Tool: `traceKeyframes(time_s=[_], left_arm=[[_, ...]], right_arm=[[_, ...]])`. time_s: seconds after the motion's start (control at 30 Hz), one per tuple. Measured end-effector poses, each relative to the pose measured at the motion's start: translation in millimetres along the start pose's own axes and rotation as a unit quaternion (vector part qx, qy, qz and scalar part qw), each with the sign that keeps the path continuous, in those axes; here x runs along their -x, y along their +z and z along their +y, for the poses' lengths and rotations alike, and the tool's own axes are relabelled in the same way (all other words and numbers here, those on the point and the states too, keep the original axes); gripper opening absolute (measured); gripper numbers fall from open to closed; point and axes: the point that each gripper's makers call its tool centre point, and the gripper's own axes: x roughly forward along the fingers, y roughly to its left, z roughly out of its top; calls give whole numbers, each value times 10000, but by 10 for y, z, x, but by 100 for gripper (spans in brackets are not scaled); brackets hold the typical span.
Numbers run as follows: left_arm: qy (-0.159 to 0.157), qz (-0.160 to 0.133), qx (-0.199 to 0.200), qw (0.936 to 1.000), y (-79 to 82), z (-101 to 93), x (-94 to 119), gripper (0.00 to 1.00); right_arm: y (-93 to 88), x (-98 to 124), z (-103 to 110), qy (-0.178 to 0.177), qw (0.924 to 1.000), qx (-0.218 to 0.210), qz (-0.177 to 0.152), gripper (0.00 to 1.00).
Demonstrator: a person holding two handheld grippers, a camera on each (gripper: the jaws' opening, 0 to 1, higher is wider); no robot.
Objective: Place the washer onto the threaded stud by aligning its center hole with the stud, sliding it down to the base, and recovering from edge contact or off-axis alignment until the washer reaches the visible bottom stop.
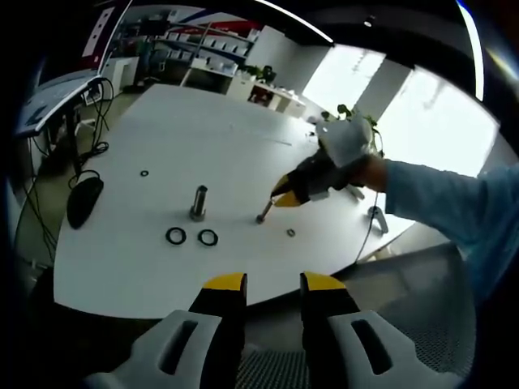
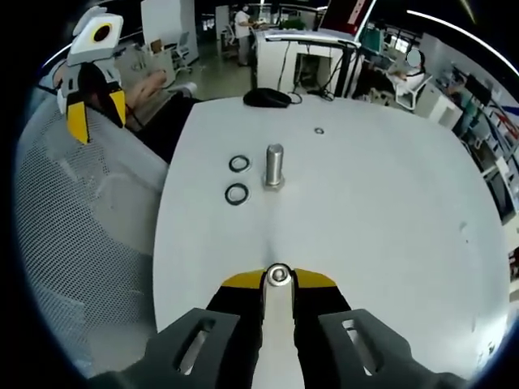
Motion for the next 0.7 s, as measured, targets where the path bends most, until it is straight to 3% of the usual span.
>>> traceKeyframes(time_s=[0.7], left_arm=[[-14, -12, -4, 10000, 1, -6, 3, 24]], right_arm=[[-10, -41, 13, -88, 9987, 421, 273, 14]])
